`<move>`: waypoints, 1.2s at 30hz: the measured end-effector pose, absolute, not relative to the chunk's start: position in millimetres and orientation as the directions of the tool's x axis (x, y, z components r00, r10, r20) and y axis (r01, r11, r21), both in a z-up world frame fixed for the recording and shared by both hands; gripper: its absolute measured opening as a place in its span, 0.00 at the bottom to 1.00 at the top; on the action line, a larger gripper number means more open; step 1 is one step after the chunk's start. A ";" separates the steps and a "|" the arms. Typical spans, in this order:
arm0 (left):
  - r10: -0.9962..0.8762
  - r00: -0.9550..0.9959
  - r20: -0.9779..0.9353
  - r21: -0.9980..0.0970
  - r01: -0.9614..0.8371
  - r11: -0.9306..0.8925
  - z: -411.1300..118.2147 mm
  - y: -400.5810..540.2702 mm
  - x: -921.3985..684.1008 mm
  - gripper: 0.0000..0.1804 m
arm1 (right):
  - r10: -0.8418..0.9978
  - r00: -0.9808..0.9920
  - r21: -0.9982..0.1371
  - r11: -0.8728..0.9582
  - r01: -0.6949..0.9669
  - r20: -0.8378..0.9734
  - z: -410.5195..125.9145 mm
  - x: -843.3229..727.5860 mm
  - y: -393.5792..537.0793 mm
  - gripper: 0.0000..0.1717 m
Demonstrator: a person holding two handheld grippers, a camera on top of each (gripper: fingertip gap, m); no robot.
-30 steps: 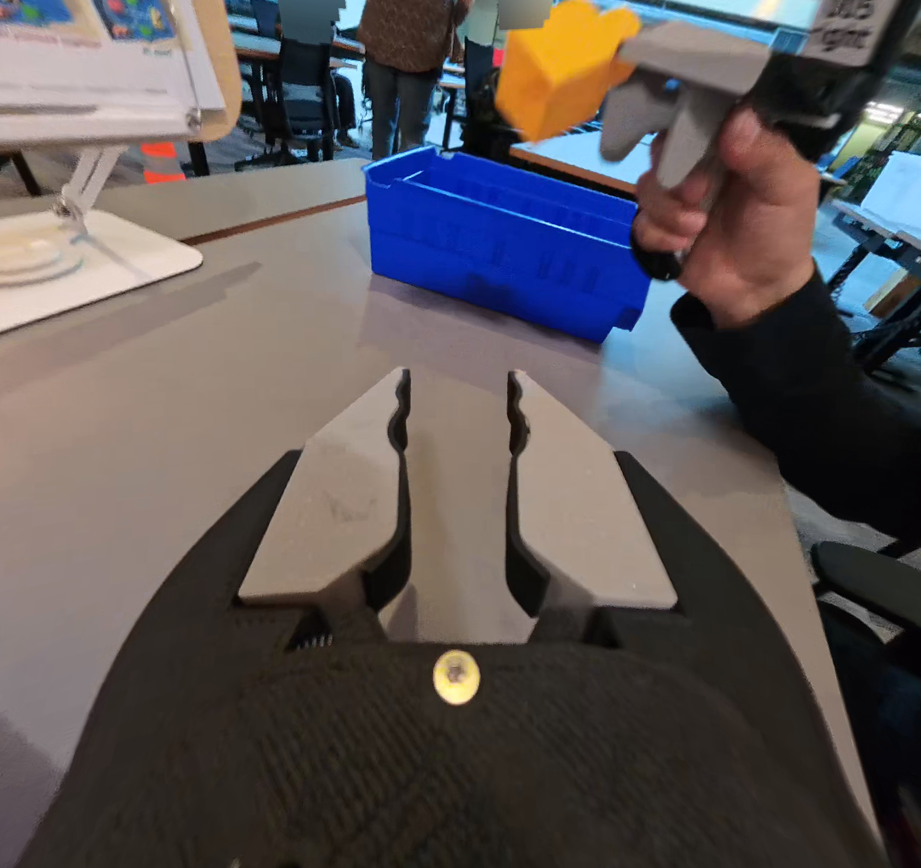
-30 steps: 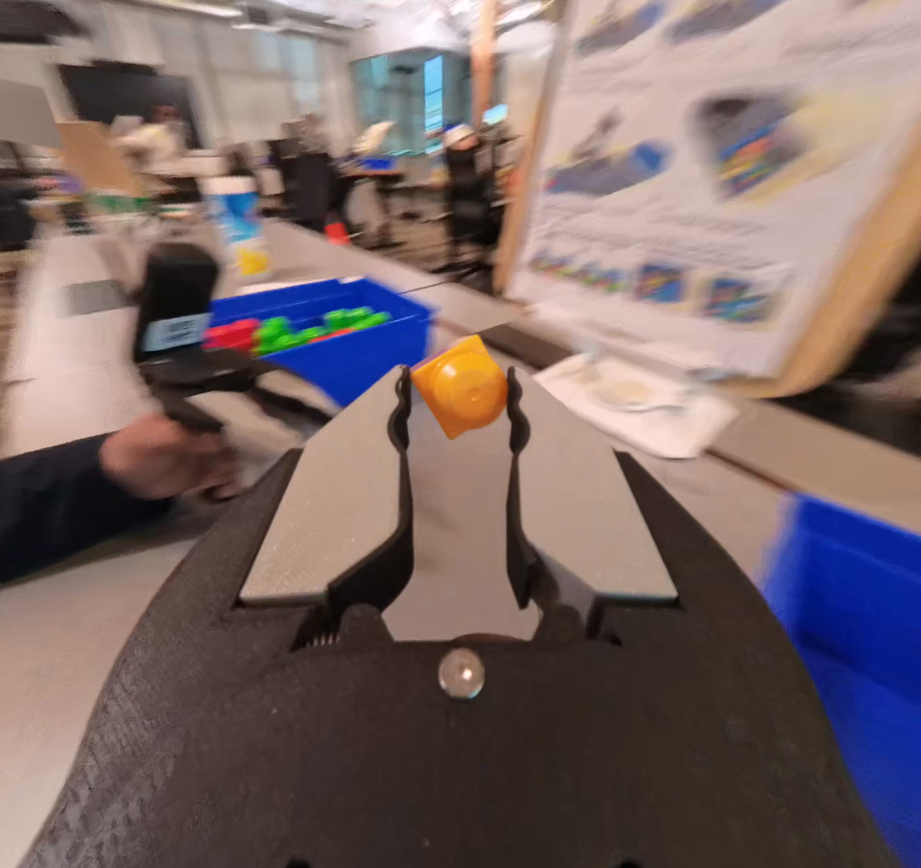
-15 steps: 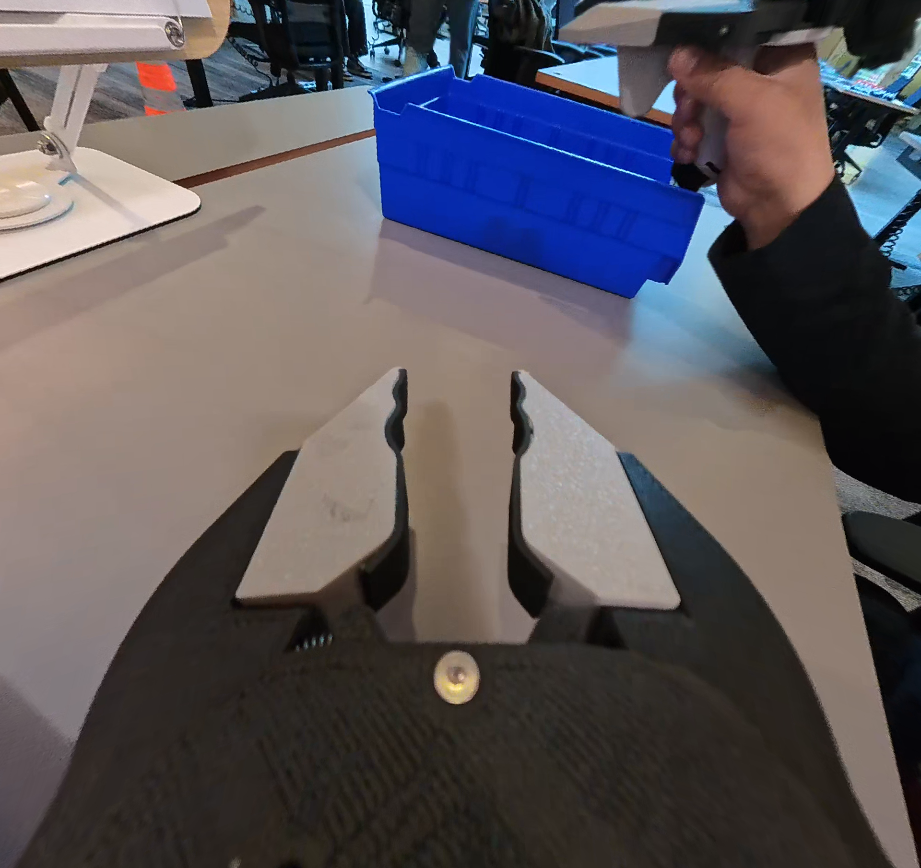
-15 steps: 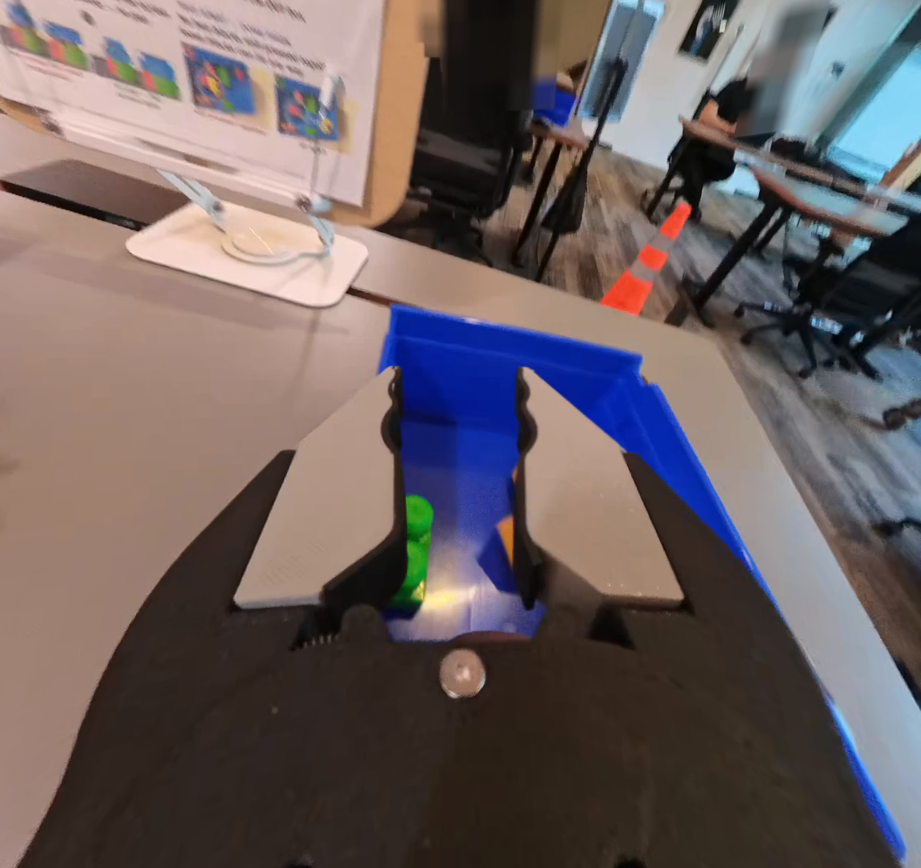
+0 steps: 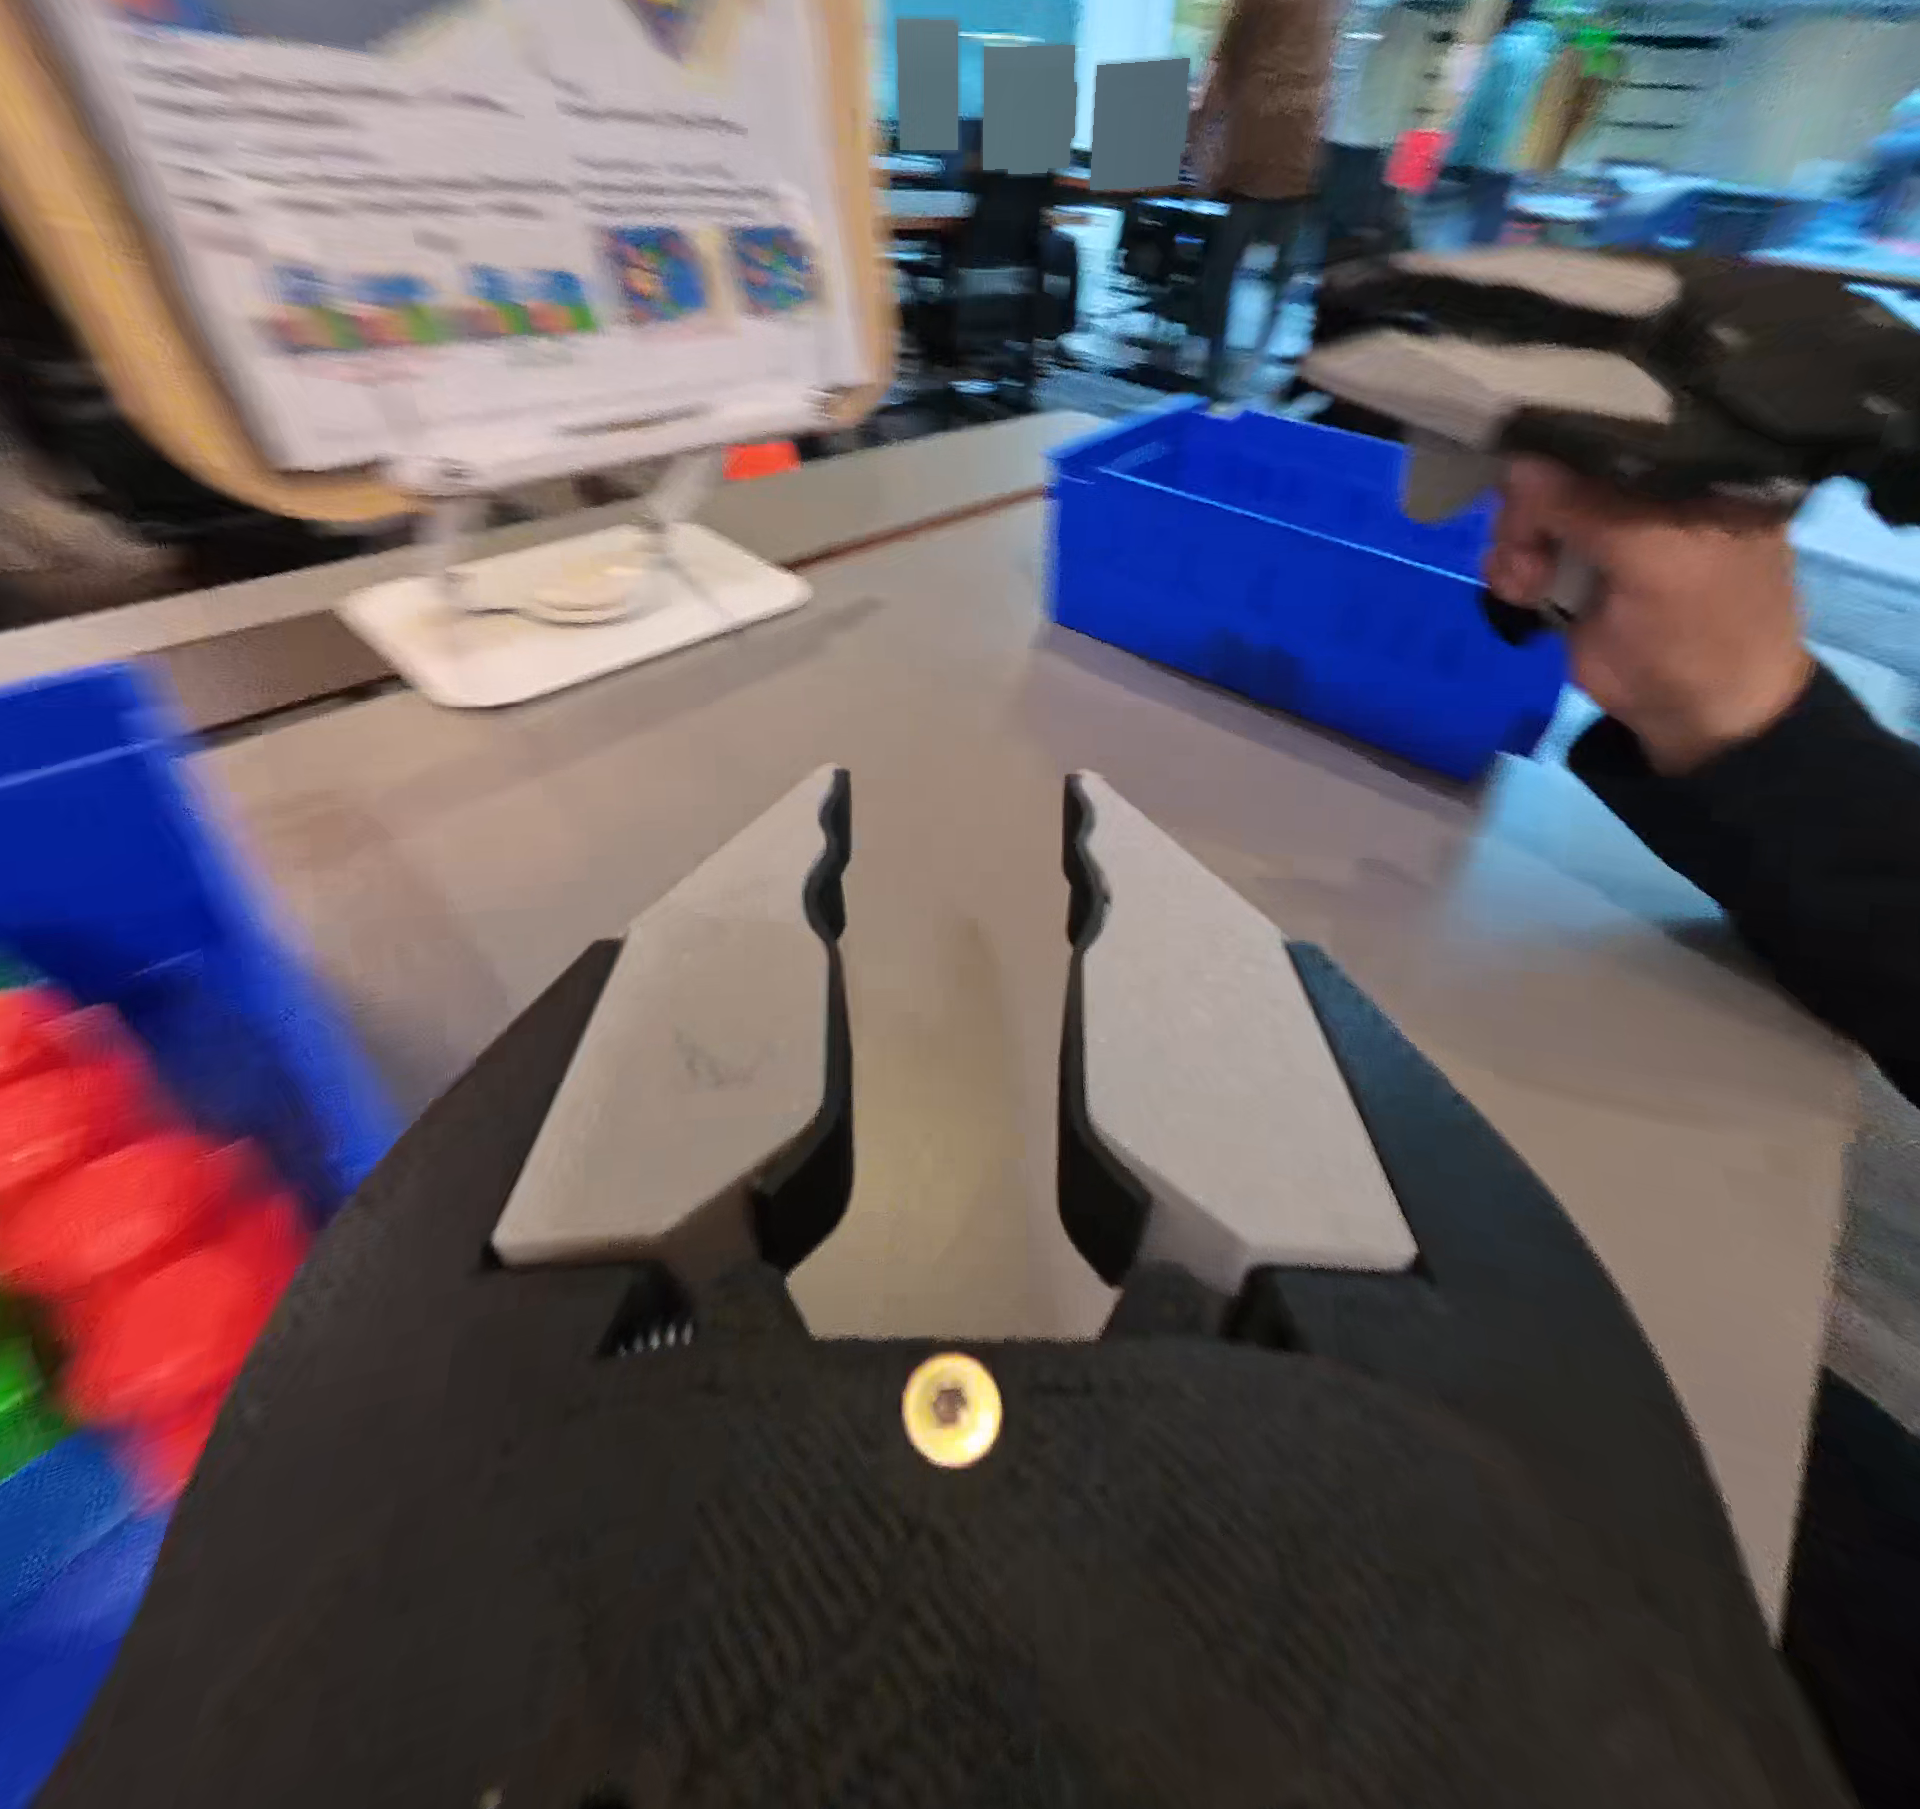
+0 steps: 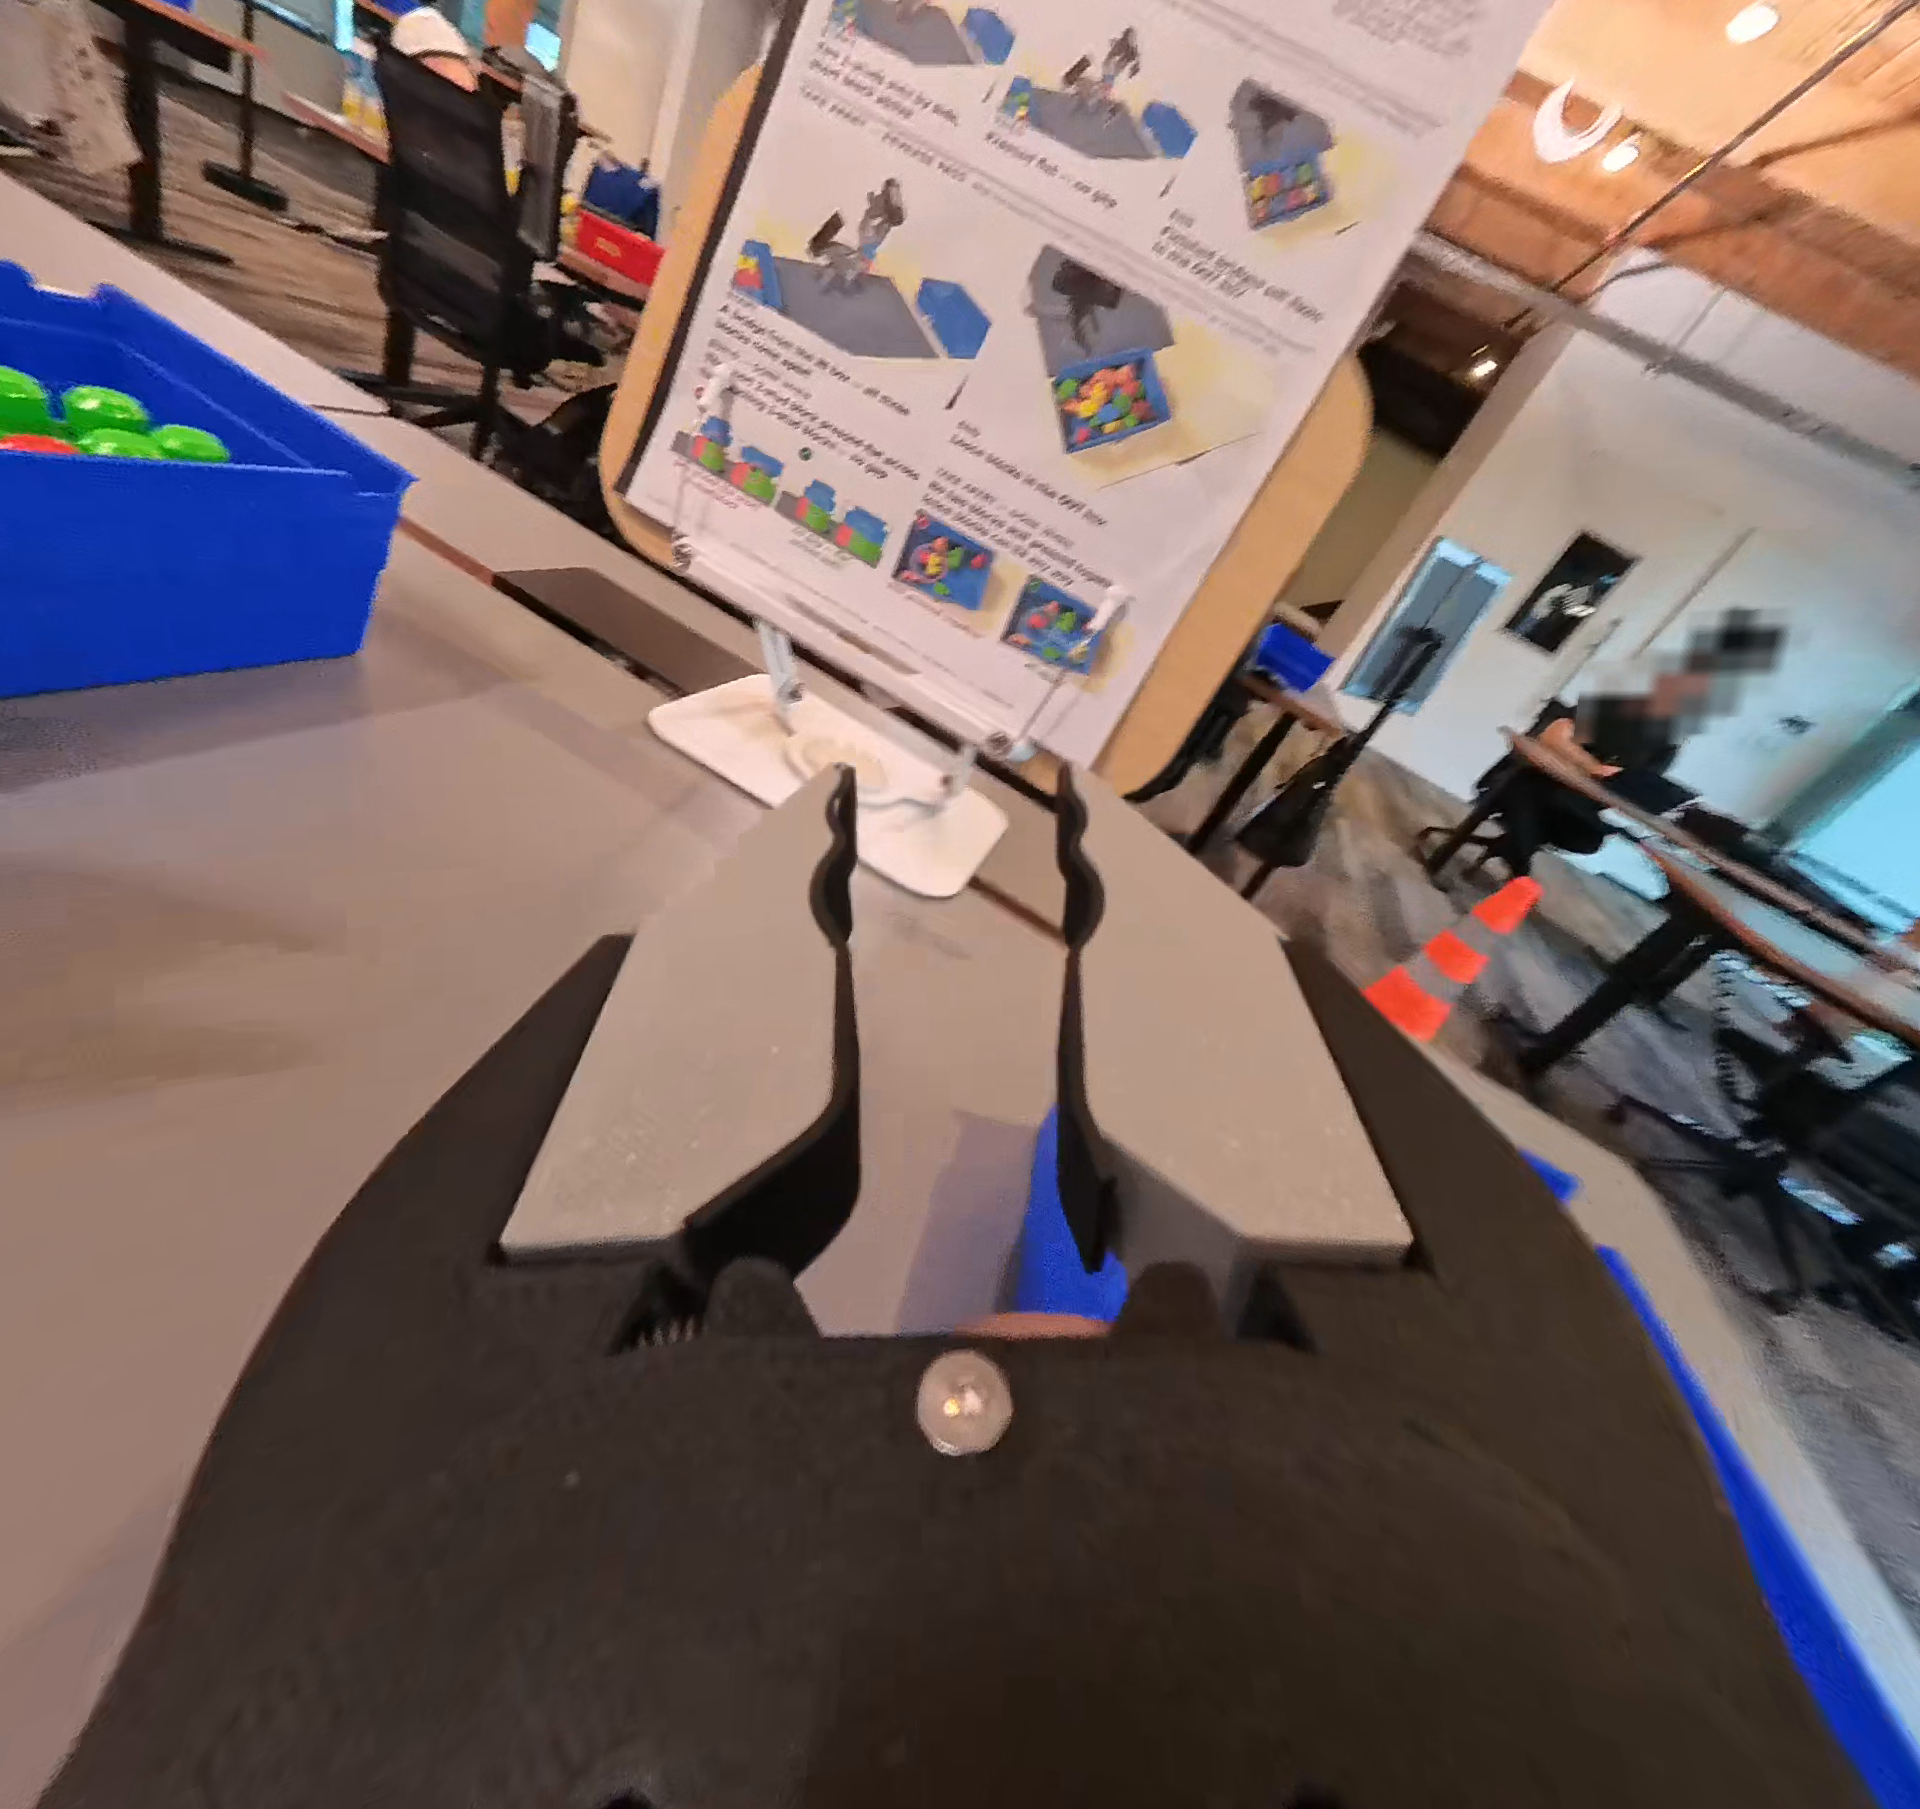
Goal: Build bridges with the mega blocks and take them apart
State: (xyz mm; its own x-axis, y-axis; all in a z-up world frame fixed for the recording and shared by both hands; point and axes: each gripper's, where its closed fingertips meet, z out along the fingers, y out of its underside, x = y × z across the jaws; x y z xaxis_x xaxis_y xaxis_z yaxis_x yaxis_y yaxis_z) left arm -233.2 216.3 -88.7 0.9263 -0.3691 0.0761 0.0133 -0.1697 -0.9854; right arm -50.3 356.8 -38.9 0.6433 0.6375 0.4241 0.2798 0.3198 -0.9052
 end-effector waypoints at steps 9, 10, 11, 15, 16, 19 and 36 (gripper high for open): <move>0.151 0.988 0.017 -0.863 0.091 -0.497 -117.6 199.8 -418.2 0.30 | 0.818 0.481 -0.930 0.166 0.327 0.315 -83.7 -89.1 339.9 0.28; 0.154 0.988 0.027 -0.837 0.107 -0.537 -130.9 202.4 -421.4 0.30 | 0.822 0.473 -0.928 0.169 0.331 0.318 -85.5 -91.3 338.2 0.28; 0.162 0.987 0.018 -0.810 0.110 -0.577 -143.8 204.2 -424.7 0.30 | 0.824 0.466 -0.926 0.172 0.336 0.322 -87.1 -93.2 336.7 0.28; 0.203 0.977 -0.072 -0.749 0.081 -0.657 -176.8 211.6 -439.5 0.26 | 0.827 0.449 -0.918 0.185 0.350 0.338 -91.1 -97.4 333.8 0.27; 0.200 0.978 -0.066 -0.731 0.089 -0.677 -184.6 213.3 -439.2 0.26 | 0.830 0.446 -0.918 0.181 0.352 0.334 -92.3 -97.9 333.7 0.27; 0.221 0.966 -0.131 -0.679 0.075 -0.730 -197.4 215.1 -450.2 0.23 | 0.843 0.437 -0.924 0.165 0.346 0.314 -94.2 -98.8 333.2 0.27; -0.093 0.981 0.169 -0.946 0.135 -0.296 -67.6 209.6 -380.5 0.19 | 0.972 0.166 -0.951 0.116 0.288 0.168 -112.6 -132.1 286.2 0.26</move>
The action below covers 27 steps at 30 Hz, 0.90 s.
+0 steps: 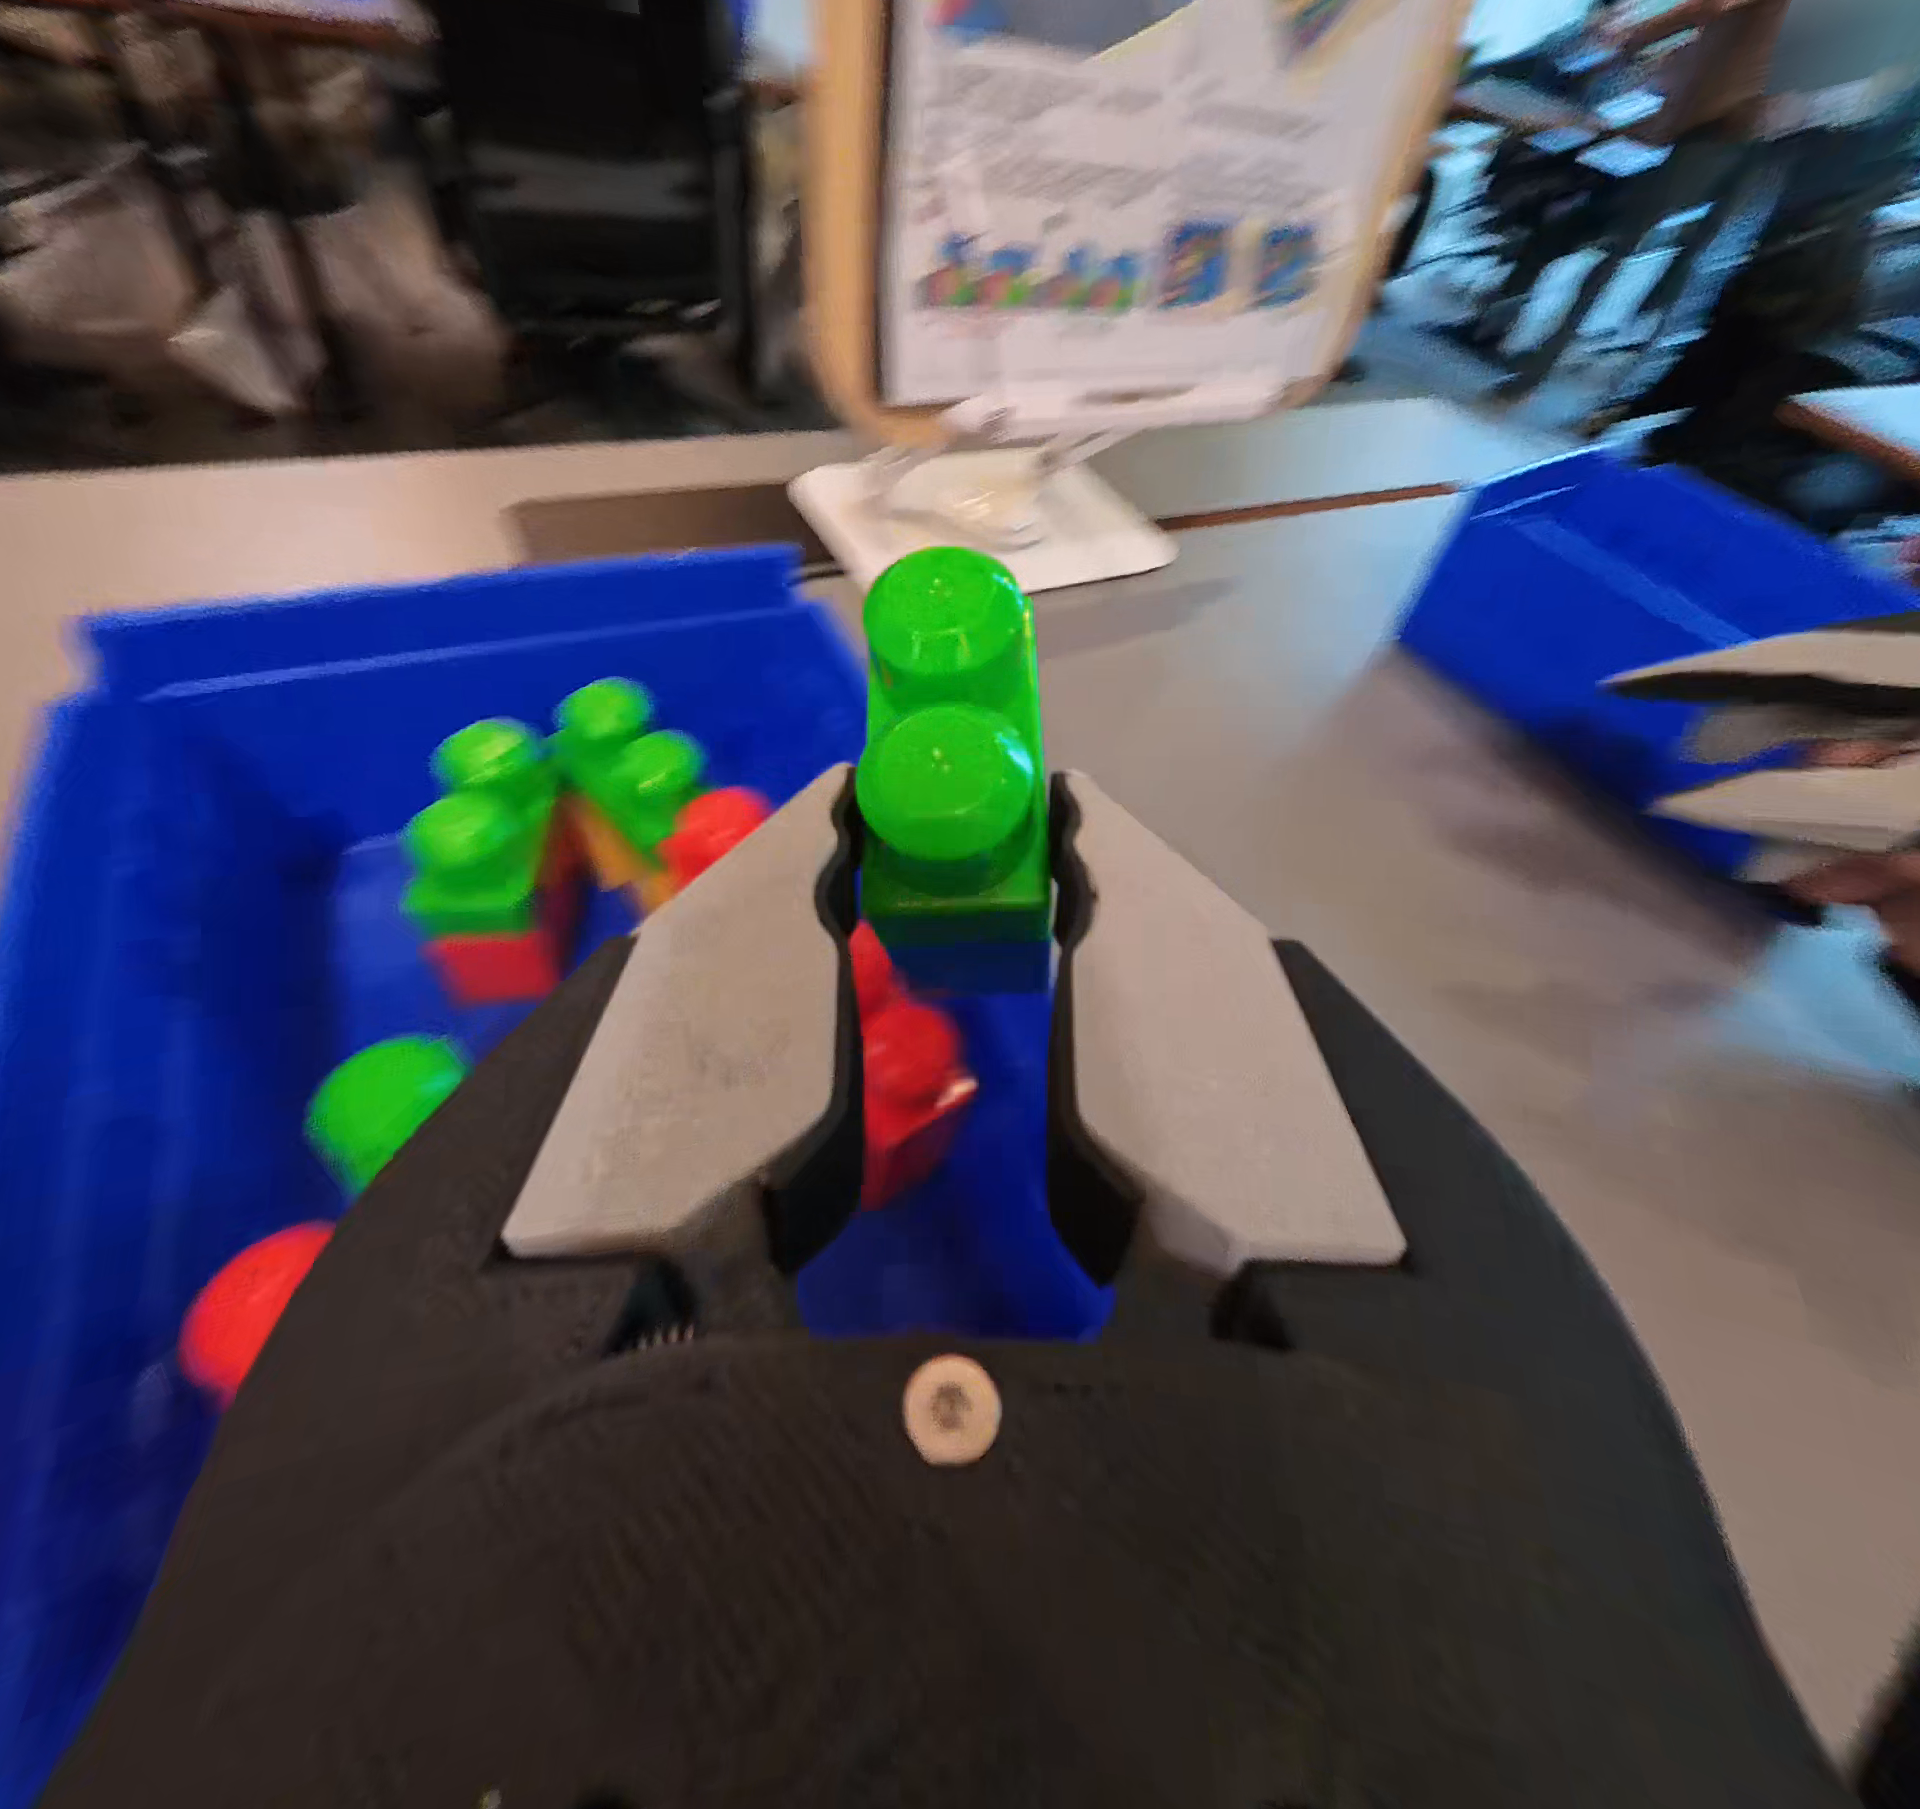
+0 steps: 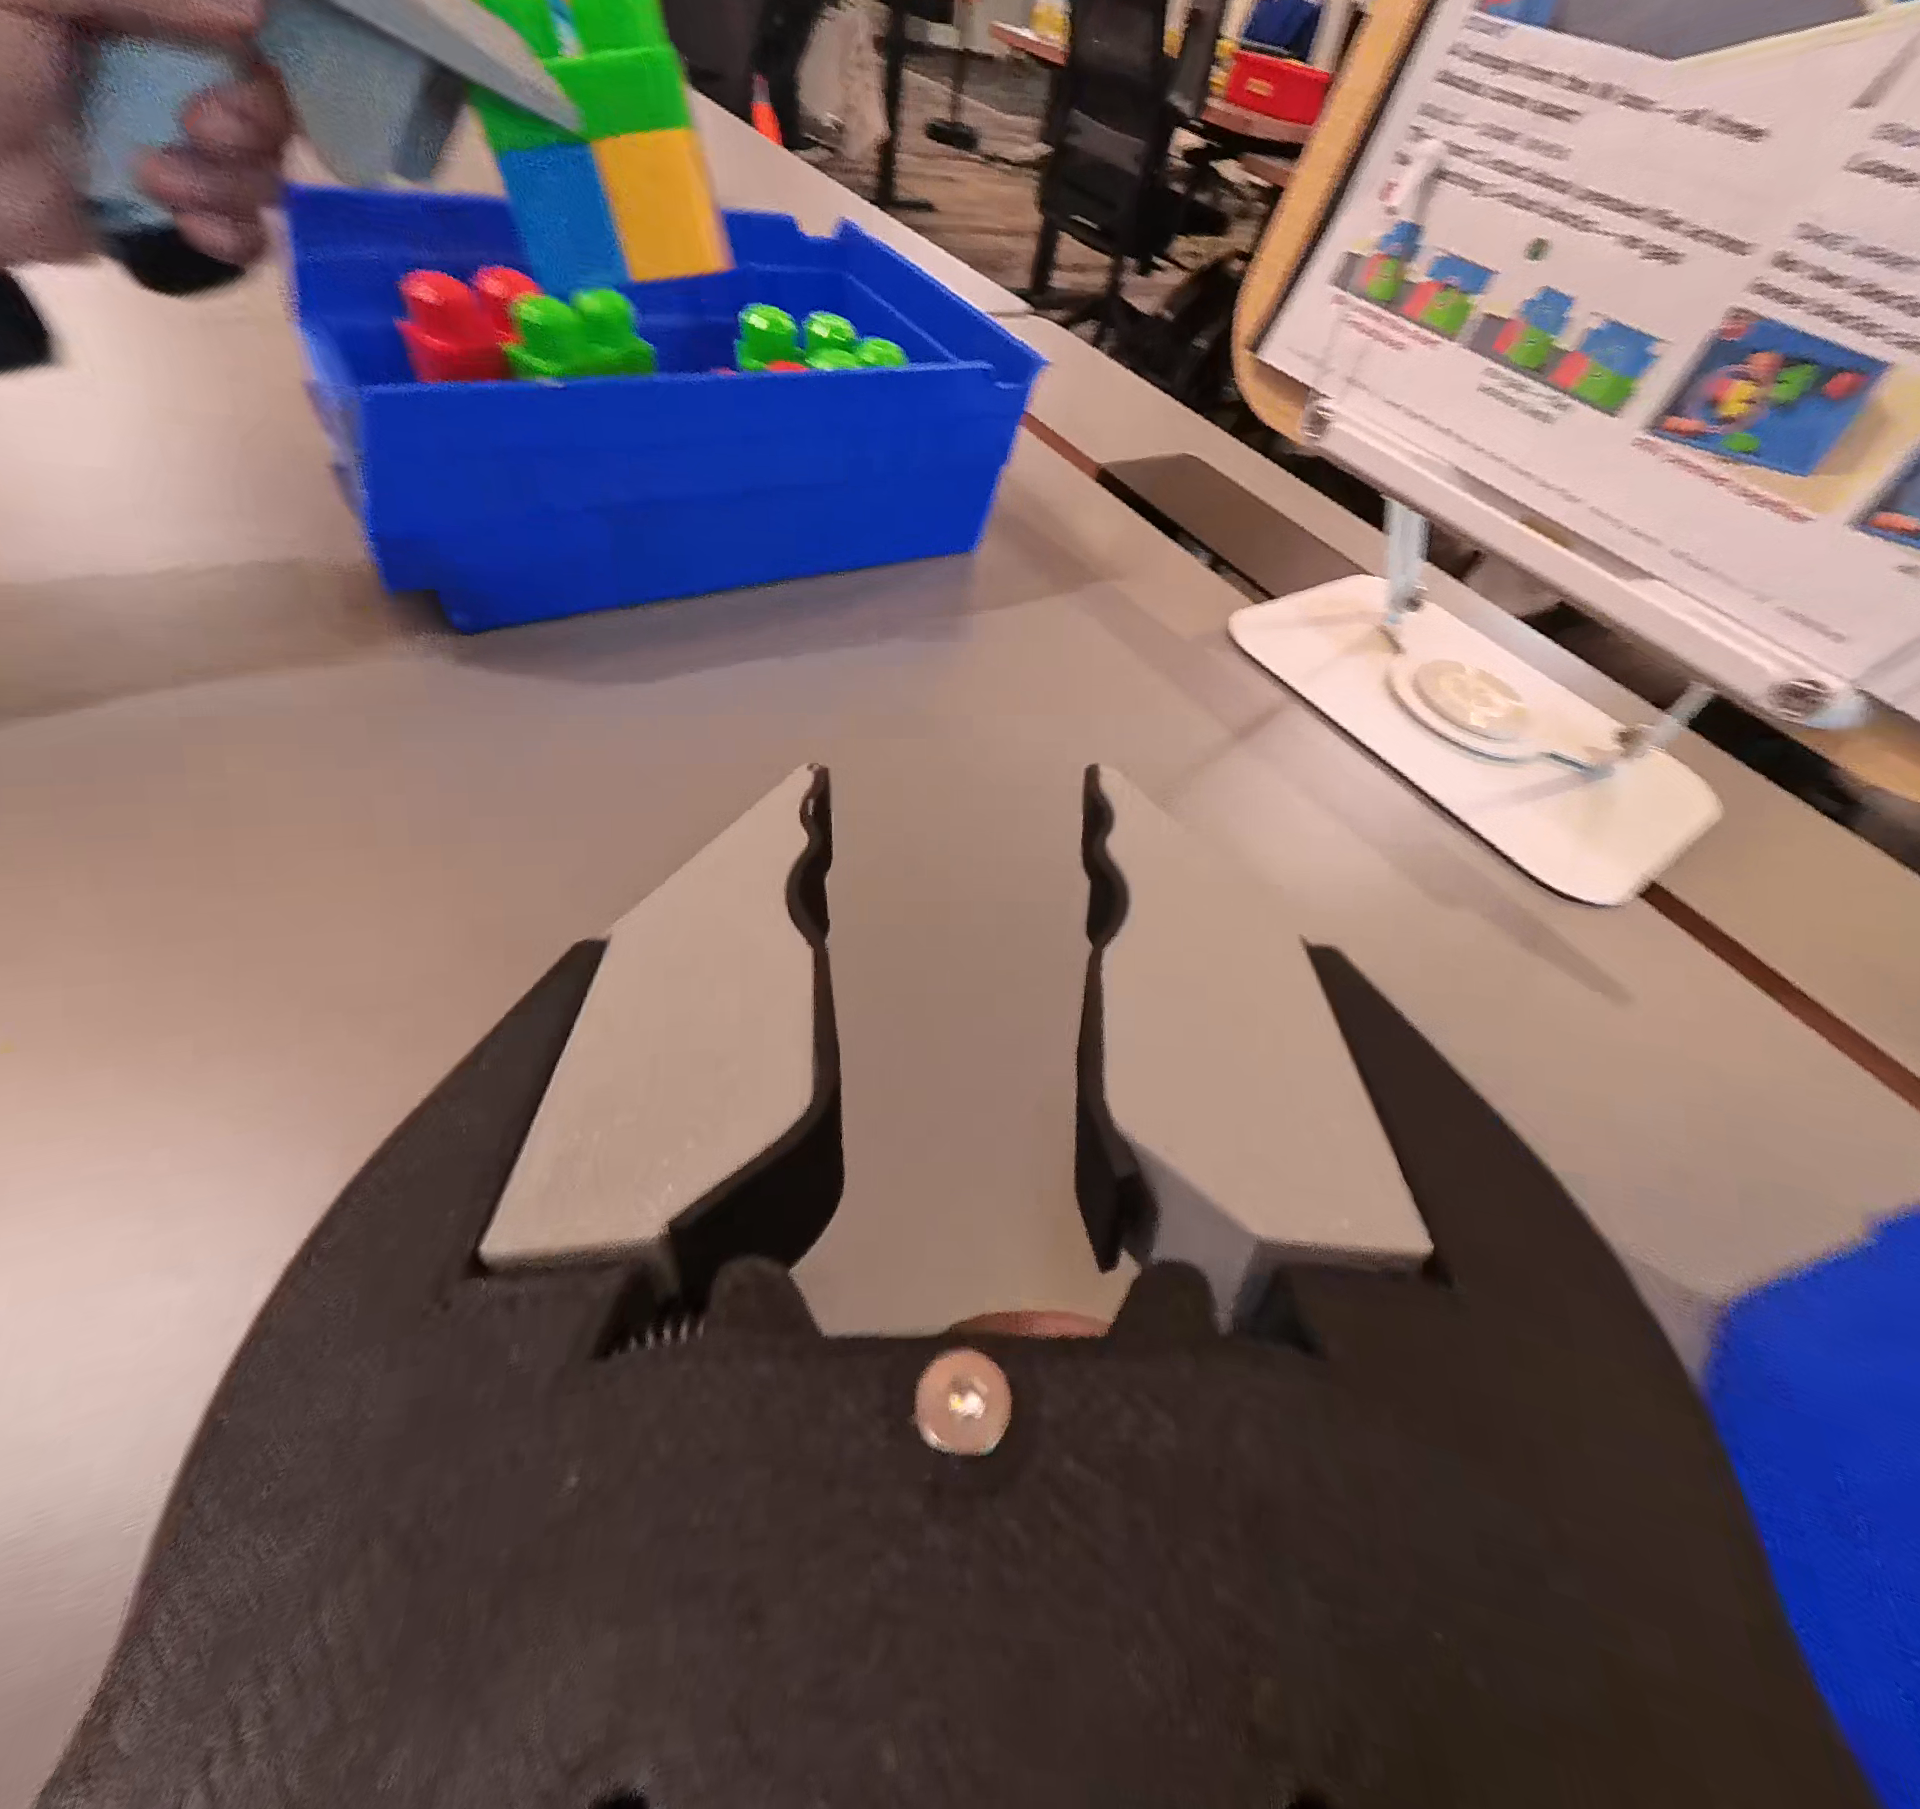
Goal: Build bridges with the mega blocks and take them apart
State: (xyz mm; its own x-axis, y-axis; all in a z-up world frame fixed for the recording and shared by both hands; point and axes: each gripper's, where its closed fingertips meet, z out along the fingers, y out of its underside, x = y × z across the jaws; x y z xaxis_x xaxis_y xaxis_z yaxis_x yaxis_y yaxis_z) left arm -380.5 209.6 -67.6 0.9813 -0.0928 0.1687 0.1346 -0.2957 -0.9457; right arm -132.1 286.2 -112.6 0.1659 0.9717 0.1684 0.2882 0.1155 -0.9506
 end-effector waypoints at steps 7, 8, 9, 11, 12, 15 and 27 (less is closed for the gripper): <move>-0.542 0.794 0.276 -0.956 0.166 -0.244 -42.5 216.1 -226.7 0.18 | 0.991 -0.079 -0.991 -0.104 0.079 -0.110 -91.3 -141.5 252.3 0.28; -0.582 0.759 0.293 -0.952 0.175 -0.251 -46.2 218.7 -207.8 0.18 | 0.982 -0.107 -0.987 -0.148 0.057 -0.154 -88.7 -141.3 251.1 0.29; -0.611 0.726 0.314 -0.946 0.183 -0.268 -51.5 221.9 -191.6 0.18 | 0.971 -0.139 -0.980 -0.193 0.038 -0.196 -86.0 -140.6 249.8 0.30; -0.647 0.678 0.349 -0.935 0.201 -0.293 -61.9 230.4 -168.3 0.18 | 0.939 -0.208 -0.960 -0.281 0.002 -0.275 -79.6 -137.7 248.2 0.31; -0.663 0.653 0.366 -0.929 0.215 -0.301 -65.5 233.7 -159.3 0.18 | 0.923 -0.226 -0.947 -0.321 -0.006 -0.311 -78.4 -136.4 249.8 0.31; -0.699 0.590 0.404 -0.915 0.268 -0.302 -69.0 240.5 -143.3 0.18 | 0.881 -0.278 -0.920 -0.392 0.020 -0.382 -81.9 -134.8 250.2 0.25; -0.766 0.423 0.484 -0.873 0.180 -0.453 -115.1 230.5 -138.5 0.18 | 0.906 -0.280 -0.939 -0.262 0.221 -0.319 -104.5 -128.7 238.7 0.19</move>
State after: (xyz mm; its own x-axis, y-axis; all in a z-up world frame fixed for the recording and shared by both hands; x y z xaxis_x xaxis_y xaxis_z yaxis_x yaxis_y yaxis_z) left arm -138.5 230.5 -115.1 0.4229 -0.7659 0.4843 0.1799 -0.4528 -0.8733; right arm -128.7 238.7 -104.5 -0.2802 0.9056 -0.3185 0.2210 -0.2620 -0.9394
